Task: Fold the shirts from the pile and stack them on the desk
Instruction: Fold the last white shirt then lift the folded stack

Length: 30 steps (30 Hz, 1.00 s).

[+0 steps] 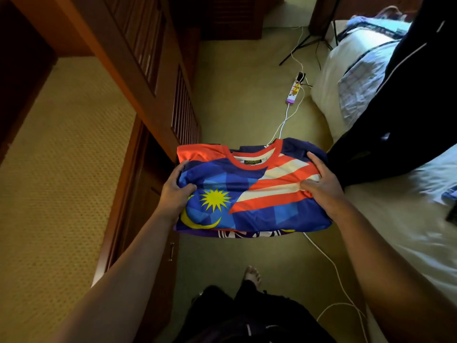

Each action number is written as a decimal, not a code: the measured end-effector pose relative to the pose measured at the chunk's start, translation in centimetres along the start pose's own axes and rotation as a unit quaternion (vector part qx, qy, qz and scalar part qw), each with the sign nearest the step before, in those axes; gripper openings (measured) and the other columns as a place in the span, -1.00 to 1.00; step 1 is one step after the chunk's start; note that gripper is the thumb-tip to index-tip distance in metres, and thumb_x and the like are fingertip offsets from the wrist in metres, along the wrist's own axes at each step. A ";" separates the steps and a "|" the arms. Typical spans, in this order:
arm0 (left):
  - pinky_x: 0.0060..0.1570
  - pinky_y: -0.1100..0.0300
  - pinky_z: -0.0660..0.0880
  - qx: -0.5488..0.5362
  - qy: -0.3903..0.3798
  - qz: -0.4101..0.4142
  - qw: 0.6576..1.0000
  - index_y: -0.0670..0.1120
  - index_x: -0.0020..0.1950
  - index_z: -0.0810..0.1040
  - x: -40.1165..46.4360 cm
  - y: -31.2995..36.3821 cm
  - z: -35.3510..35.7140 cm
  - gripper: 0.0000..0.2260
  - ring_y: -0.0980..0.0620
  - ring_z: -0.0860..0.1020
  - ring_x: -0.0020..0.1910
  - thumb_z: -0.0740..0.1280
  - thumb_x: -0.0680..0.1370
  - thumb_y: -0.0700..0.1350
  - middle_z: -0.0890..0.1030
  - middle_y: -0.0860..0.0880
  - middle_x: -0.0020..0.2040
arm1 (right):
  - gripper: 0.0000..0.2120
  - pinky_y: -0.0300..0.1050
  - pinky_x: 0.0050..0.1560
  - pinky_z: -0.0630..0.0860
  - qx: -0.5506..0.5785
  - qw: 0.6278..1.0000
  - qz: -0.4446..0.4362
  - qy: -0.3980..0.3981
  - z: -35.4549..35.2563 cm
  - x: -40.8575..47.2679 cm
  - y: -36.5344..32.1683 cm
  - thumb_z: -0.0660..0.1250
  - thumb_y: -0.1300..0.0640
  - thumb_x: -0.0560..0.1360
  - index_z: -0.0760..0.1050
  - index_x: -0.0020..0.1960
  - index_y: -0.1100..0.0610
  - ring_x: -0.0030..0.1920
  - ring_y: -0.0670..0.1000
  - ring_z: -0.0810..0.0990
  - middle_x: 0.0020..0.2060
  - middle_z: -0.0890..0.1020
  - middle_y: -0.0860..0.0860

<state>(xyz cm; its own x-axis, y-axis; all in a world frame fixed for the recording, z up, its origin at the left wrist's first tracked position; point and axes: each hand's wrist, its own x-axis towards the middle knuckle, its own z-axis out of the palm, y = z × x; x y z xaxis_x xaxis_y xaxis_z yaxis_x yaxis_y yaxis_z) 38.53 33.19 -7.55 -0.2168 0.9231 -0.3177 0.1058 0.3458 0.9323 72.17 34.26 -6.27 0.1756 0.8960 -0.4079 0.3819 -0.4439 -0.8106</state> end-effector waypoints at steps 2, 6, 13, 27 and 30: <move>0.01 0.26 0.55 -0.004 0.004 0.001 1.000 -0.03 0.40 0.40 1.8 0.7 1.0 -0.41 0.09 0.60 0.09 0.26 0.45 -0.50 0.57 -0.06 0.20 | -0.24 0.04 0.14 0.51 0.005 1.000 -0.011 -0.003 -0.7 2.2 -0.8 0.37 0.25 0.36 0.23 0.44 -0.25 0.13 0.07 0.50 0.24 0.42 0.01; 0.16 0.14 0.51 0.014 0.010 0.013 1.000 0.00 0.38 0.42 5.4 2.4 2.4 -0.41 0.02 0.56 0.17 0.27 0.44 -0.48 0.55 -0.07 0.25 | -0.23 0.00 0.07 0.54 0.039 0.999 -0.010 -0.010 -1.7 6.1 -2.2 0.38 0.27 0.36 0.24 0.43 -0.25 0.12 0.07 0.52 0.23 0.41 0.03; 0.06 0.27 0.55 0.015 -0.008 0.020 1.000 -0.02 0.40 0.41 13.3 5.4 4.5 -0.40 0.09 0.57 0.11 0.27 0.44 -0.48 0.56 -0.01 0.20 | -0.24 -0.07 0.00 0.53 0.073 0.997 -0.007 0.010 -2.1 13.6 -5.2 0.38 0.35 0.37 0.28 0.44 -0.18 0.10 0.08 0.54 0.25 0.43 0.09; -0.06 0.37 0.54 -0.006 -0.044 0.008 0.999 0.03 0.38 0.39 31.7 11.6 8.3 -0.39 0.24 0.57 -0.02 0.24 0.45 -0.50 0.55 -0.04 0.20 | -0.14 -0.36 -0.22 0.37 0.030 0.998 -0.026 0.038 -2.5 29.0 -13.6 0.33 0.10 0.15 0.28 0.45 -0.14 -0.06 -0.09 0.47 0.17 0.41 0.05; -0.15 0.40 0.53 -0.021 -0.026 0.000 0.999 -0.04 0.41 0.39 35.1 12.9 9.9 -0.38 0.25 0.57 -0.08 0.22 0.44 -0.53 0.55 -0.03 0.15 | -0.15 -0.31 -0.18 0.39 0.031 0.999 -0.025 0.031 -2.9 32.9 -14.8 0.34 0.09 0.16 0.28 0.45 -0.16 0.03 0.00 0.48 0.19 0.40 0.06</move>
<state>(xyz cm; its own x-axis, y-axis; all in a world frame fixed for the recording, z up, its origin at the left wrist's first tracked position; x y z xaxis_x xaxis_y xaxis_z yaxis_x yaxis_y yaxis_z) 41.90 71.77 -8.40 -0.1660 0.9312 -0.3245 0.0642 0.3386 0.9387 74.96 70.37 -6.47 0.2139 0.9156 -0.3406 0.3360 -0.3963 -0.8544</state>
